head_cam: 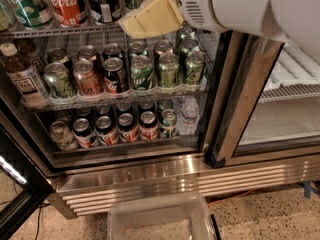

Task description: Pick redbull can from top shelf of fridge

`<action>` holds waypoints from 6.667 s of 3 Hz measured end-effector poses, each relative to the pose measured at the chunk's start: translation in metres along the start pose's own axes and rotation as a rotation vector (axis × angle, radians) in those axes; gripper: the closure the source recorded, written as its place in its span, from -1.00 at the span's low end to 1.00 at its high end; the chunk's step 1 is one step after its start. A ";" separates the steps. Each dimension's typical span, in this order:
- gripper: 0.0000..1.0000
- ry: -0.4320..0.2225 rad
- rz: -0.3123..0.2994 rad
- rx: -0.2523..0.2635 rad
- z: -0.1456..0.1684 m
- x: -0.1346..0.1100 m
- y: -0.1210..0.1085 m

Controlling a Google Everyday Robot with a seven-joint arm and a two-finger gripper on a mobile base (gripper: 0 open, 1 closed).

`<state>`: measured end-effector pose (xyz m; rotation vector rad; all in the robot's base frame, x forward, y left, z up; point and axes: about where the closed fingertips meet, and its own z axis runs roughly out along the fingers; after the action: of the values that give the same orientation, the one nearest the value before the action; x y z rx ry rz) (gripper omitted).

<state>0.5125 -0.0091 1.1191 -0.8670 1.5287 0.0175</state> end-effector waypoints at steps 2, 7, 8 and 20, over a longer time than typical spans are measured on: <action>-0.86 -0.028 -0.021 0.008 -0.009 -0.027 0.006; -0.50 -0.029 -0.022 0.009 -0.009 -0.027 0.006; -0.18 -0.025 -0.006 0.063 -0.012 -0.019 0.001; -0.30 -0.036 0.183 0.173 0.068 0.043 -0.075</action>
Offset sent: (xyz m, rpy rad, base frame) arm -0.0075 0.0076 0.0124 0.0025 -0.0168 0.0050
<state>0.6137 -0.0499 1.1049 -0.5859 1.5463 0.0337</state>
